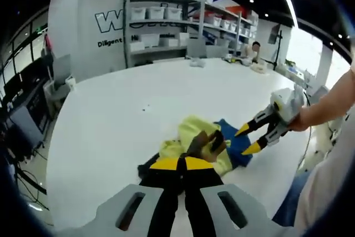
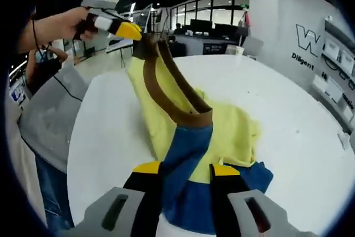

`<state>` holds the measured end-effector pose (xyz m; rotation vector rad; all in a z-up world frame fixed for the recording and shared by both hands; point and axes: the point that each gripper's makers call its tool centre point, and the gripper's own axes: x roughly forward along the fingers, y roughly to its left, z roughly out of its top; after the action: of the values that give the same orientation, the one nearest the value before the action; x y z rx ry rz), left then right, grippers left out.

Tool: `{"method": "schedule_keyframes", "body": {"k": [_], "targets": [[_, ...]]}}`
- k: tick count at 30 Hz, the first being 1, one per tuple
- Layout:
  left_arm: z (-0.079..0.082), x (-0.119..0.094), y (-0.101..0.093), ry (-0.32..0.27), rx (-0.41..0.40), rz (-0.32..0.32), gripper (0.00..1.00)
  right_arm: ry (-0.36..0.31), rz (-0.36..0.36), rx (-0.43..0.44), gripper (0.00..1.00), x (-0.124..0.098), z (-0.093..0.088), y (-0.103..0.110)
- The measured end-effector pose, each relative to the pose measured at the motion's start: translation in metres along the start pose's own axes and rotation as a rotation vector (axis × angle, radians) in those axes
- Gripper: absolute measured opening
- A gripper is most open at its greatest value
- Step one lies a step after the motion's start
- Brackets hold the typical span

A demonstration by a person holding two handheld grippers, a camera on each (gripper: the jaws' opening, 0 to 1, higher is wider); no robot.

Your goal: Fold the garment on the visible template until the final outline fits inside the template.

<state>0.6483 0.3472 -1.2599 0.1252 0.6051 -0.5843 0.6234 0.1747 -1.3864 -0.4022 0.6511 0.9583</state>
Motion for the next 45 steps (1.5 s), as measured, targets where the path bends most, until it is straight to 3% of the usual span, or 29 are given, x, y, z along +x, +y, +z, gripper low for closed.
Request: {"method": "schedule_keyframes", "body": {"k": [2,5,11,13,14,17,22,27,28,29,30,32,37,39,45], "targets": [[0.001,-0.001,0.0,-0.002,-0.001,0.0,0.04,-0.001,0.006,0.023,0.39,0.005,-0.003,0.011],[0.002,-0.001,0.0,-0.004,-0.004,0.001,0.04,0.057,-0.085,-0.007,0.43,0.005,-0.017,0.012],[0.005,-0.002,-0.002,-0.011,-0.007,-0.005,0.04,0.105,-0.204,-0.114,0.34,0.004,-0.038,0.021],[0.005,-0.002,-0.004,-0.009,-0.004,-0.008,0.04,0.091,-0.213,-0.1,0.29,0.002,-0.04,0.025],[0.005,-0.002,-0.004,-0.008,-0.004,-0.01,0.04,0.075,-0.245,-0.156,0.27,0.0,-0.037,0.022],[0.005,-0.002,-0.005,-0.005,-0.002,-0.014,0.04,0.071,-0.231,-0.137,0.19,0.003,-0.04,0.028],[0.004,-0.002,-0.006,-0.001,-0.001,-0.016,0.04,0.086,-0.245,-0.18,0.16,0.007,-0.042,0.025],[0.003,-0.004,-0.006,0.002,-0.002,-0.014,0.04,0.126,-0.261,-0.222,0.24,0.014,-0.052,0.02],[0.003,-0.004,-0.006,0.002,-0.002,-0.014,0.04,0.131,-0.266,-0.218,0.22,0.013,-0.055,0.017],[0.003,-0.004,-0.006,0.002,-0.001,-0.014,0.04,0.131,-0.263,-0.214,0.07,0.012,-0.055,0.015],[0.003,-0.005,-0.006,0.003,0.0,-0.013,0.04,0.137,-0.27,-0.212,0.0,0.008,-0.056,0.011],[0.003,-0.005,-0.005,0.002,-0.001,-0.011,0.04,0.105,-0.287,-0.132,0.0,0.001,-0.051,0.003],[0.005,-0.008,0.001,-0.007,-0.004,-0.001,0.04,0.021,-0.299,-0.071,0.0,-0.03,-0.029,-0.019],[0.005,-0.009,0.003,-0.009,-0.004,0.004,0.04,-0.028,-0.306,-0.01,0.0,-0.046,-0.018,-0.029],[0.006,-0.012,0.008,-0.017,-0.009,0.014,0.04,-0.08,-0.276,0.027,0.0,-0.081,-0.002,-0.045]]}}
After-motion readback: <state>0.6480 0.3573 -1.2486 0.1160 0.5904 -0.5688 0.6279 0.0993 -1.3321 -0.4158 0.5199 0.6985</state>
